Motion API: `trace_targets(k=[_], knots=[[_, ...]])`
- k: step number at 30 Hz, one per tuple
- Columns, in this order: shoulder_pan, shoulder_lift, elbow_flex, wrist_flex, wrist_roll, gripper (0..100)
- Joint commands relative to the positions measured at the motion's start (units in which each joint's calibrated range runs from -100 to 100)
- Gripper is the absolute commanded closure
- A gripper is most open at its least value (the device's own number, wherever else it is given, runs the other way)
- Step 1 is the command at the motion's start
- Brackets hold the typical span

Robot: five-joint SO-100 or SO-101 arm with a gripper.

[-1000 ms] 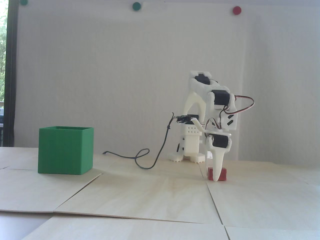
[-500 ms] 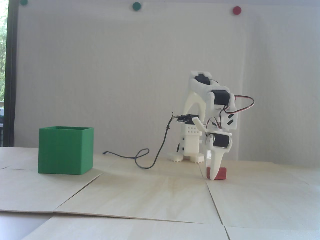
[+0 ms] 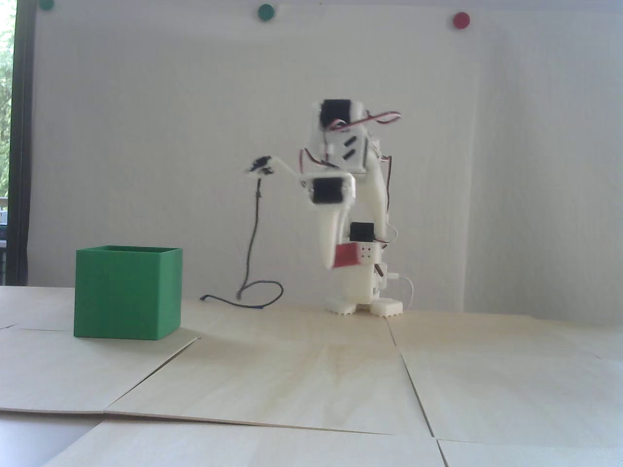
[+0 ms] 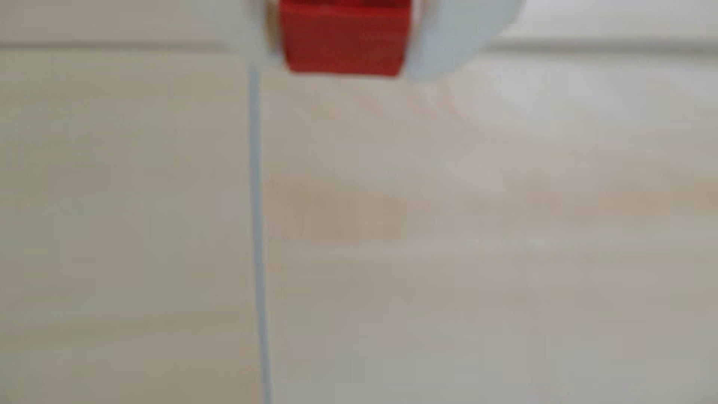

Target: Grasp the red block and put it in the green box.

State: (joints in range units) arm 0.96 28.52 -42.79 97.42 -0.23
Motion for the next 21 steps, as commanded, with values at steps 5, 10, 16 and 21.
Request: trace_targets(k=[5,10,16,21], knots=[[22.6,-6.3,-12.2,2.1,2.5,98],[29.9,-6.2,-14.7,-2.0,3.5,98],[31.2,-6.1,-20.6,-11.6,3.9,98],[30.6,-6.4,-23.2,-16.5,3.9,98]])
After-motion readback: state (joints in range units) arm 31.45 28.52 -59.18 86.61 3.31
